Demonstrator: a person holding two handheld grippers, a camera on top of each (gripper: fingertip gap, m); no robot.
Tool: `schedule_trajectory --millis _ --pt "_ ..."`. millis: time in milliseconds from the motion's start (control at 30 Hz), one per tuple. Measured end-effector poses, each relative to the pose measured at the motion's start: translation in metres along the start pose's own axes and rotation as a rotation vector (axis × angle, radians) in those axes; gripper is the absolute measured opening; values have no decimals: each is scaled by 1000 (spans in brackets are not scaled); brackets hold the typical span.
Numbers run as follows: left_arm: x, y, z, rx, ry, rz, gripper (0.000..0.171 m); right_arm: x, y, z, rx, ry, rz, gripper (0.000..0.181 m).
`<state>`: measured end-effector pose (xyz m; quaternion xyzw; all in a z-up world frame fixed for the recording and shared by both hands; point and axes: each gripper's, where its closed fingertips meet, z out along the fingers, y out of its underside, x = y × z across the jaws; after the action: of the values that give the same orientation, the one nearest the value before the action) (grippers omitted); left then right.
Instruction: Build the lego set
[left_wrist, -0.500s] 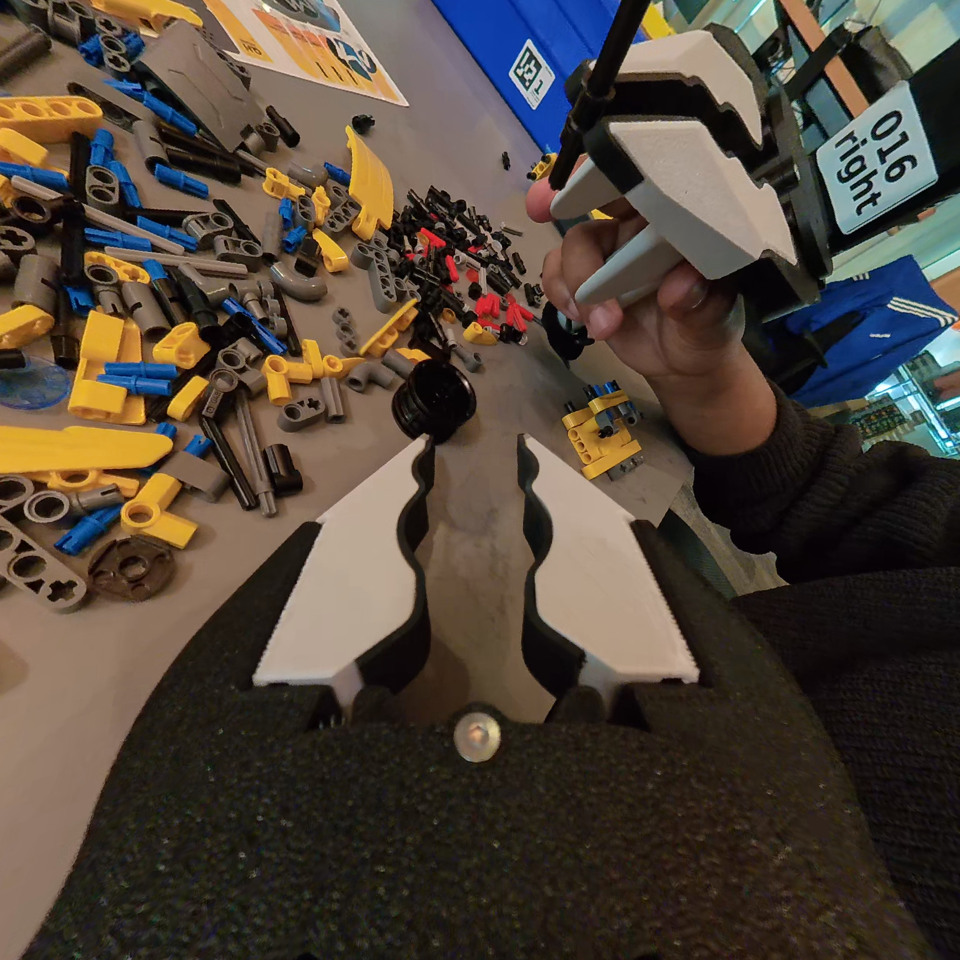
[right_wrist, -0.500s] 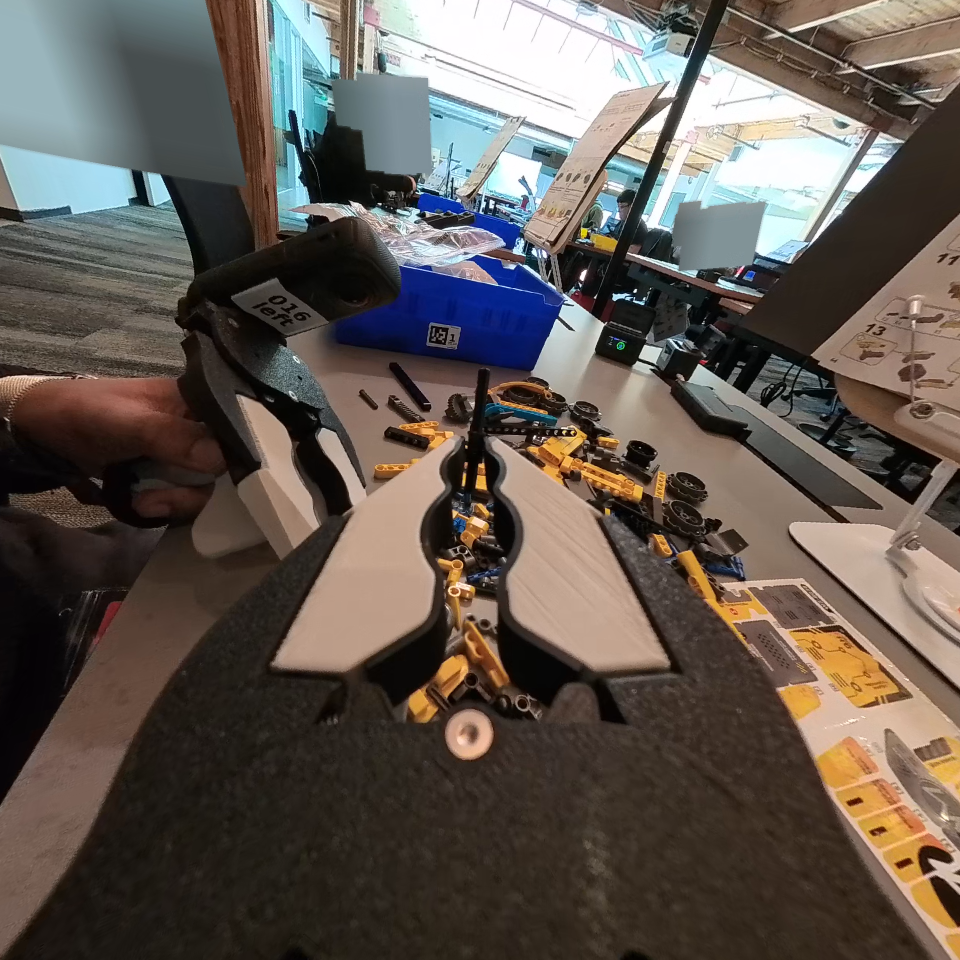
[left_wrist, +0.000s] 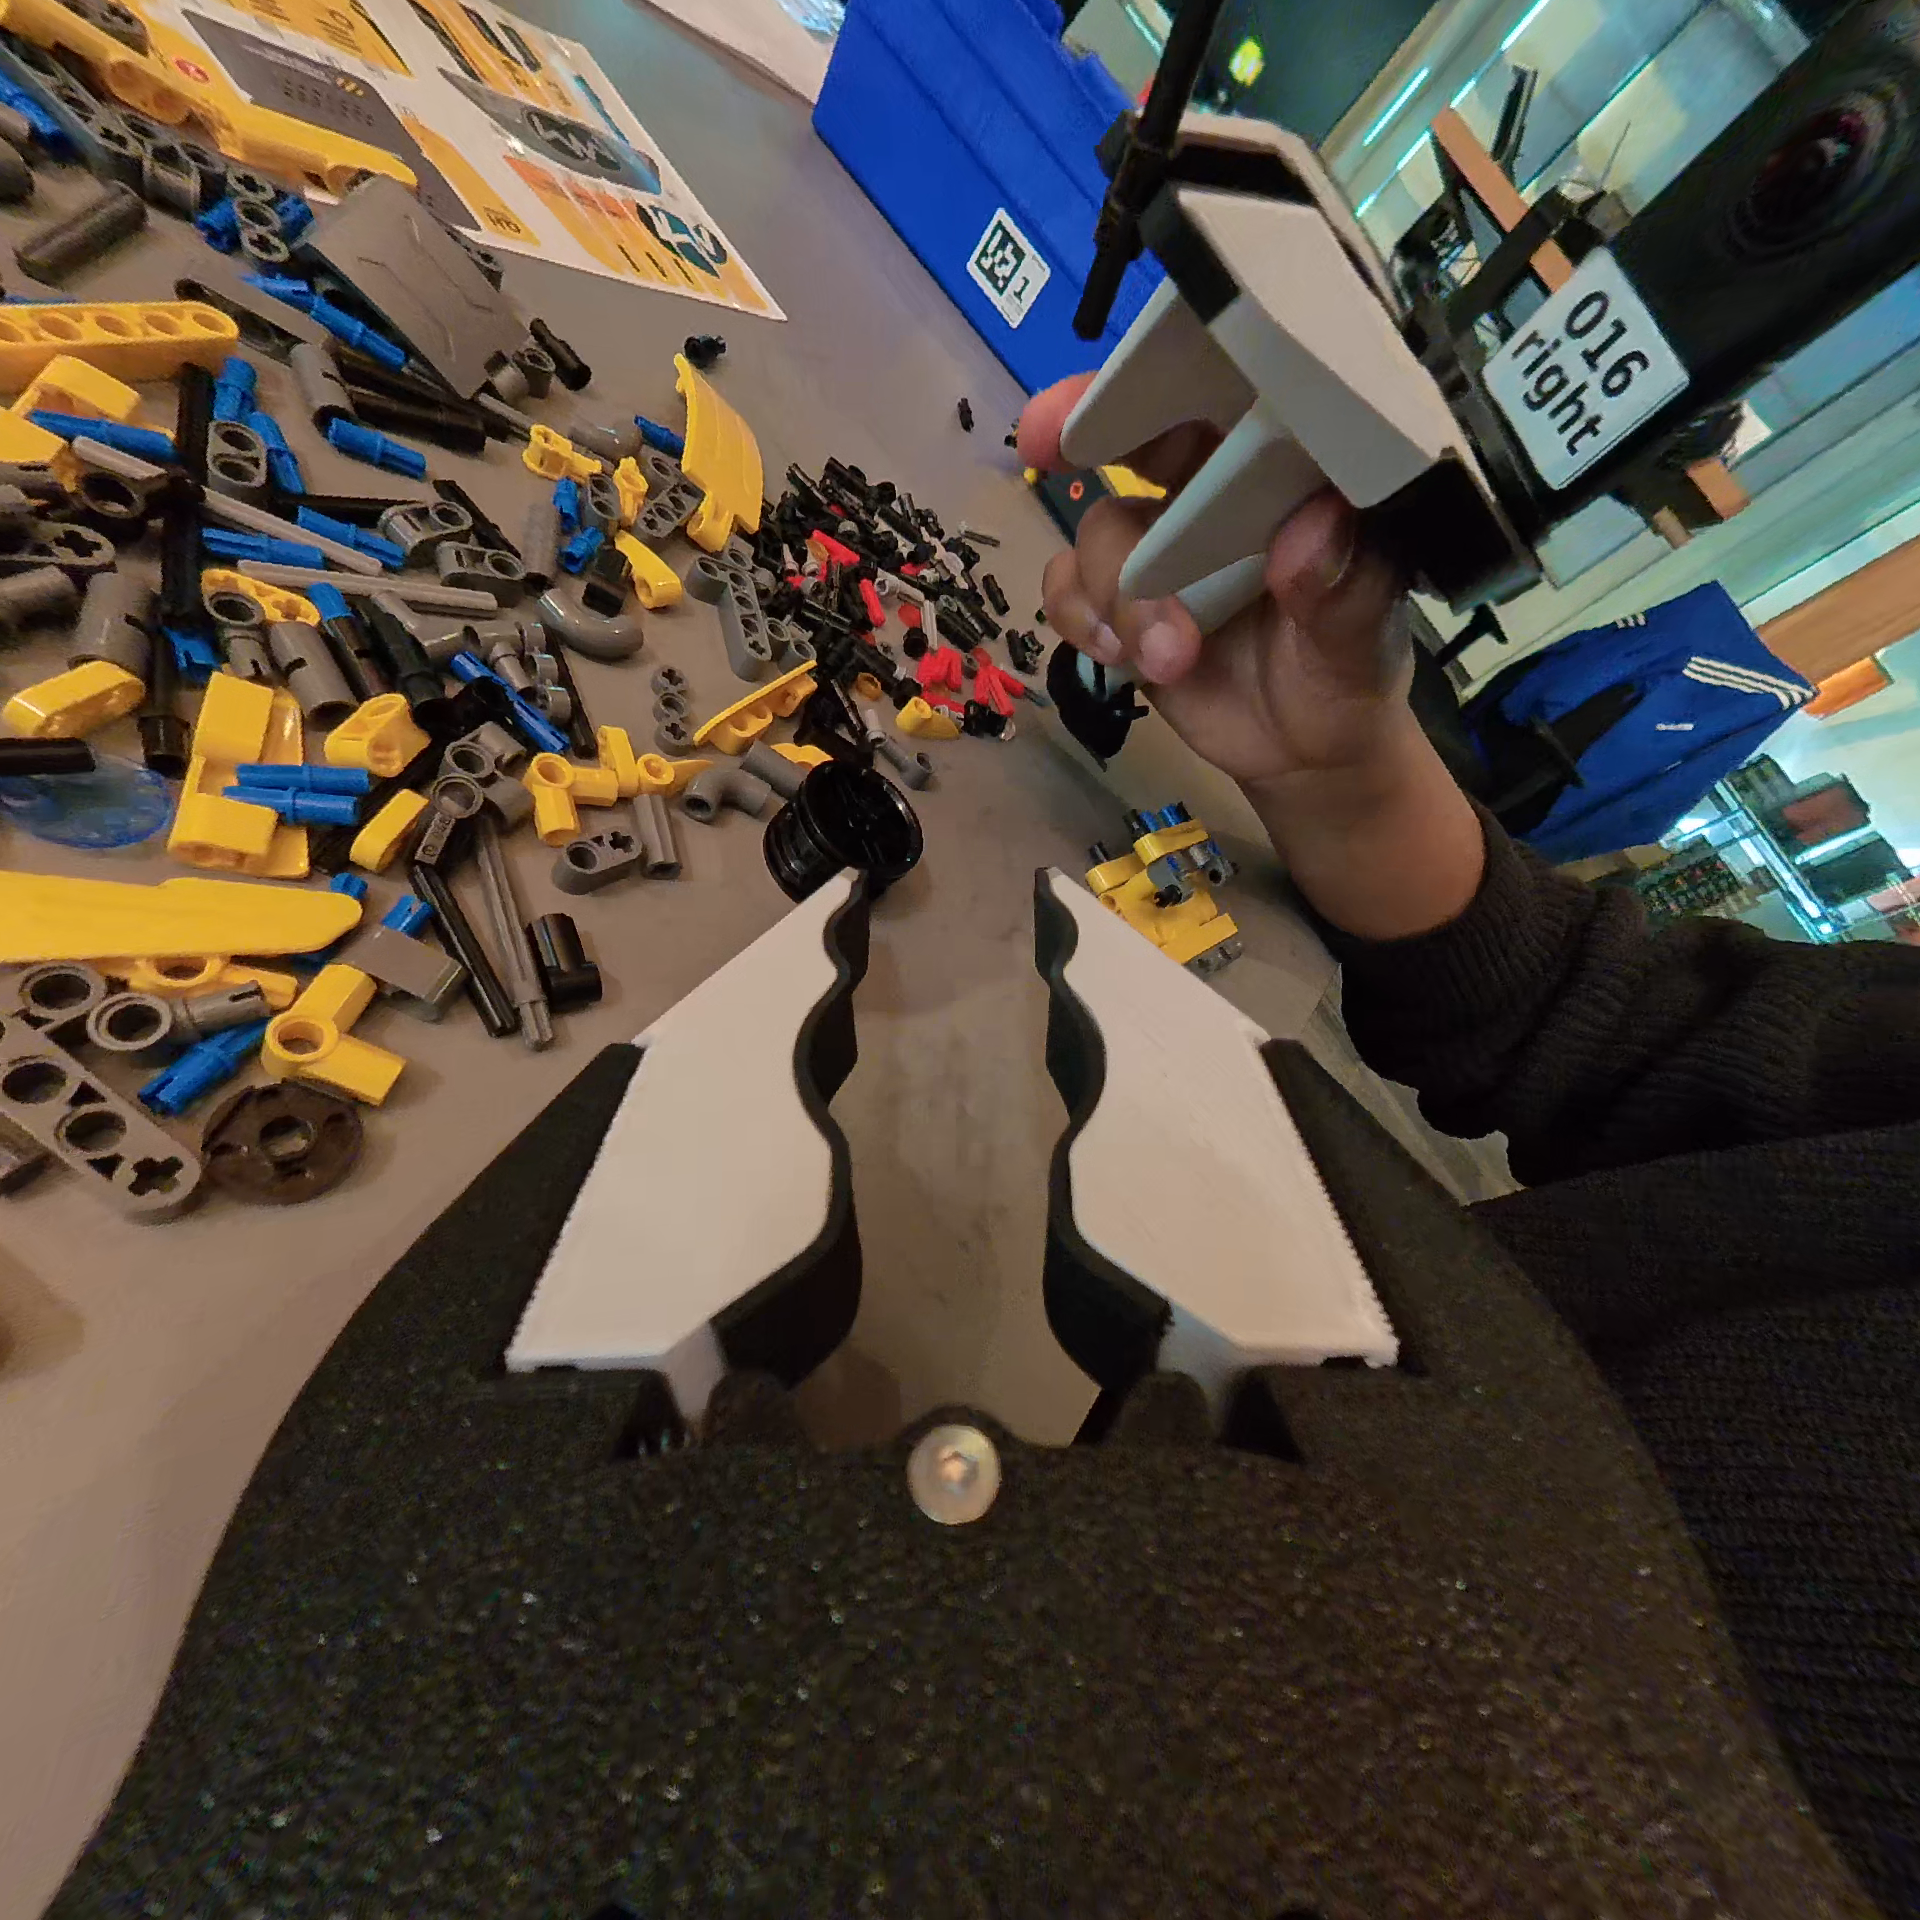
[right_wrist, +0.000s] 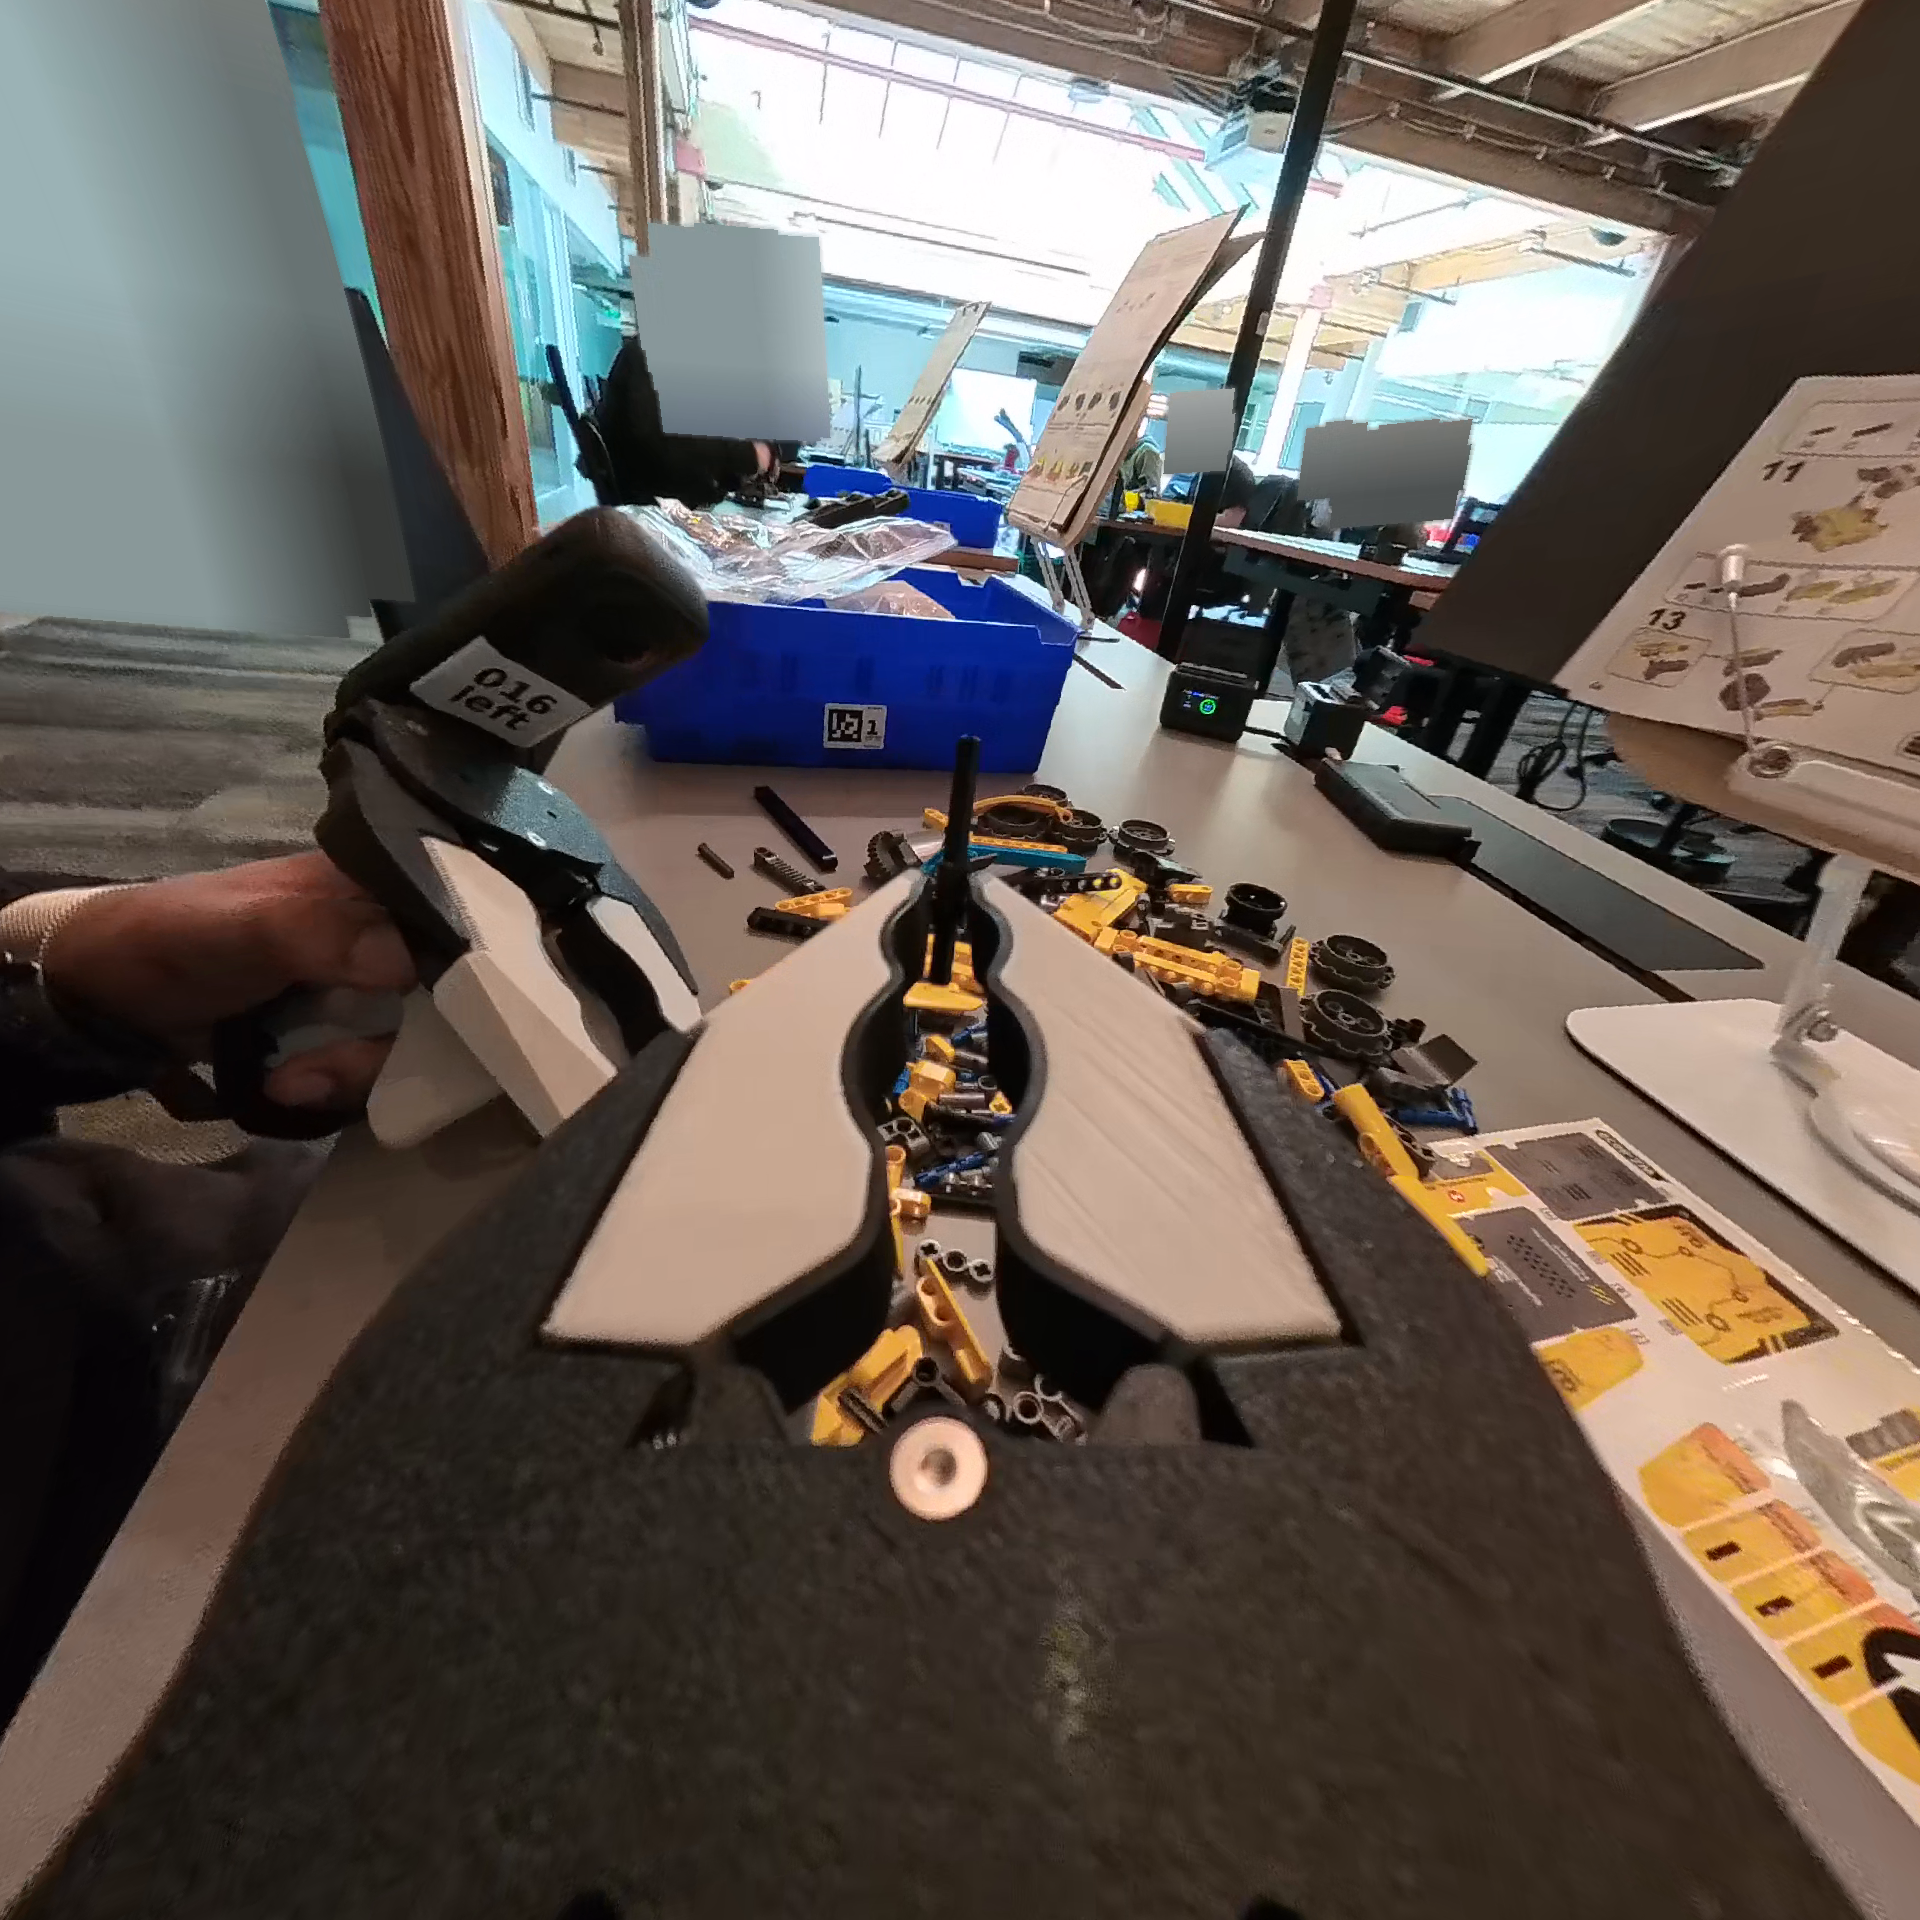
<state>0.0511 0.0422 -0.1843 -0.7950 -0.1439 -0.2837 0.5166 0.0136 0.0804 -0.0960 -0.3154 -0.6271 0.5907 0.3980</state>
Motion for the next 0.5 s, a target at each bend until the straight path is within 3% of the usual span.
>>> schedule_trajectory --millis 333,500 --pt "3 -10 -5 65 -17 32 31 -12 0 3 20 -71 46 7" --pt "28 -43 -17 262 82 95 31 -30 -29 -6 195 -262 285 7"
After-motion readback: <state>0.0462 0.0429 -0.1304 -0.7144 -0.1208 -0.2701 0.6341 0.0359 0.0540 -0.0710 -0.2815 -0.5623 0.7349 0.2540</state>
